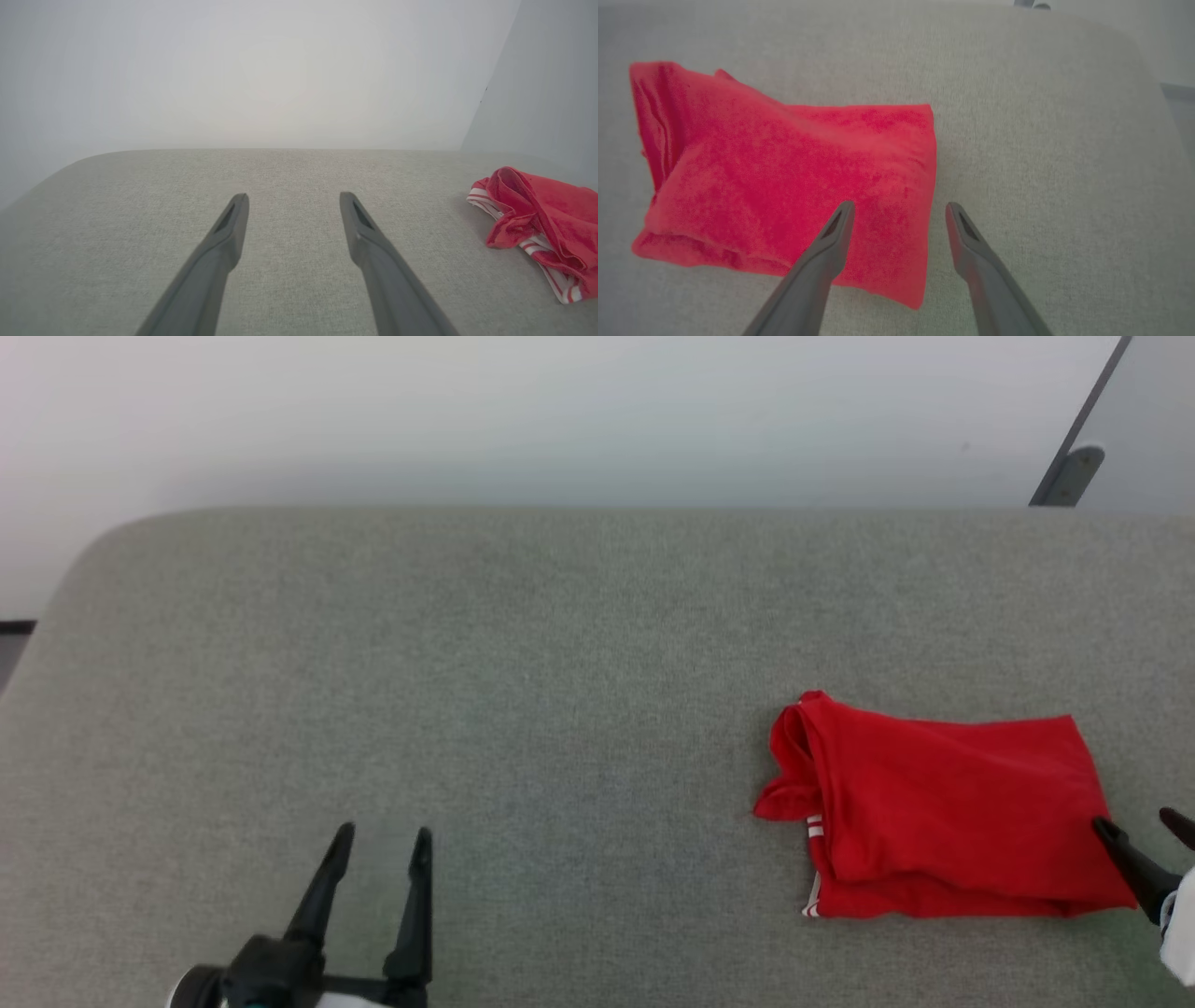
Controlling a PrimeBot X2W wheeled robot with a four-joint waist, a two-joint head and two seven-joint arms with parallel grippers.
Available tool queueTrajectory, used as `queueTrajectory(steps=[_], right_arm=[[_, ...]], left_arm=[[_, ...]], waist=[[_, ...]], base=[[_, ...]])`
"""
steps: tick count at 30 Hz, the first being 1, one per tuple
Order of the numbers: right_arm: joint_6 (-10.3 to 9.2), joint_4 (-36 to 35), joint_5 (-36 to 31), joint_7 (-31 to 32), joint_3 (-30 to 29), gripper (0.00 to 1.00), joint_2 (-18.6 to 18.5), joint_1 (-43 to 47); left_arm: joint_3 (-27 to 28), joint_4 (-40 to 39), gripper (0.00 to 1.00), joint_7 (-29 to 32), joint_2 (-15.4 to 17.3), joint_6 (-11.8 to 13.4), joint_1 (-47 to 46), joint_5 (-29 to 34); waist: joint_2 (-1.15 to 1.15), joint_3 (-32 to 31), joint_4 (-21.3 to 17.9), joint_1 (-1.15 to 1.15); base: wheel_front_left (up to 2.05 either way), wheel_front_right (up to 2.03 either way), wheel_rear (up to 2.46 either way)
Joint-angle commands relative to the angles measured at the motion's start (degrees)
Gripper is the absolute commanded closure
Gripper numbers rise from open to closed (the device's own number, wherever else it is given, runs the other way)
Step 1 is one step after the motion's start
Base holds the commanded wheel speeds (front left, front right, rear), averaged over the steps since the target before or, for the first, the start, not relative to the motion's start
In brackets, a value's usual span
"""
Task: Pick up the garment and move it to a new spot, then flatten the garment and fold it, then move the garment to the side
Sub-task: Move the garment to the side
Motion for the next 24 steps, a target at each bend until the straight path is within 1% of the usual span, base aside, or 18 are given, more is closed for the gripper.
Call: queueTrajectory(steps=[1, 3, 5, 9, 13, 20, 21, 22, 23, 24], right_arm=[[-0.09, 1.2, 3.1, 4.1, 1.6, 0.0, -1.4, -2.3], [-0.09, 3.5, 6.7, 10.6, 2.9, 0.0, -3.5, -5.1], [-0.09, 5.1, 9.3, 15.9, 4.3, 0.0, -5.1, -8.2], [-0.09, 10.0, 11.5, 20.9, 5.0, 0.0, -5.2, -14.0], [-0.09, 13.6, 11.3, 22.7, 6.7, 0.0, -4.6, -17.6], [-0.09, 19.9, 12.6, 21.6, 10.5, 0.0, -2.3, -21.9], [-0.09, 20.2, 13.2, 21.2, 11.1, 0.3, -1.8, -22.0], [-0.09, 20.3, 13.6, 20.6, 11.7, 0.62, -1.6, -22.2], [-0.08, 20.5, 14.2, 19.6, 12.1, 1.0, -1.4, -22.3], [-0.08, 20.7, 14.7, 18.7, 12.5, 1.0, -1.3, -22.5]], left_arm=[[-0.5, 0.5, 0.0, 0.0, -0.1, -0.2, -1.3, 0.0], [-1.2, 1.1, 0.0, 0.0, -0.1, -0.2, -2.7, 0.0], [-1.7, 1.5, 0.0, 0.0, -0.1, -0.2, -4.0, -0.2], [-2.9, 1.8, 0.0, 0.0, -0.1, -0.2, -6.5, -0.4], [-4.2, 1.7, 0.0, 0.0, -0.2, -0.2, -8.7, 0.4], [-5.0, 1.8, 0.0, 0.0, 0.3, -0.2, -13.2, 1.4], [-4.7, 1.7, 0.0, 0.0, 0.3, -0.2, -13.7, 1.9], [-4.4, 1.6, 0.0, 0.0, 0.3, -0.2, -14.0, 2.0], [-4.4, 2.1, 0.0, 0.0, 0.3, -0.2, -13.9, 1.5], [-4.6, 2.1, 0.0, 0.0, 0.5, -0.2, -14.3, 2.0]], waist=[[0.0, 2.1, -0.3, 0.0], [0.0, 3.3, -0.2, 0.0], [0.0, 4.8, -0.1, 0.0], [0.0, 7.9, 0.1, 0.0], [0.0, 10.0, 0.7, 0.0], [0.0, 13.3, 1.2, 0.0], [0.0, 13.6, 1.2, 0.0], [0.0, 13.8, 1.0, 0.0], [0.0, 13.9, 0.8, 0.0], [0.0, 14.0, 0.5, 0.0]], base=[[0.0, 0.0, 0.0], [0.0, 0.0, 0.0], [0.0, 0.0, 0.0], [0.0, 0.0, 0.0], [0.0, 0.0, 0.0], [0.0, 0.0, 0.0], [0.0, 0.0, 0.0], [0.0, 0.0, 0.0], [0.0, 0.0, 0.0], [0.0, 0.0, 0.0]])
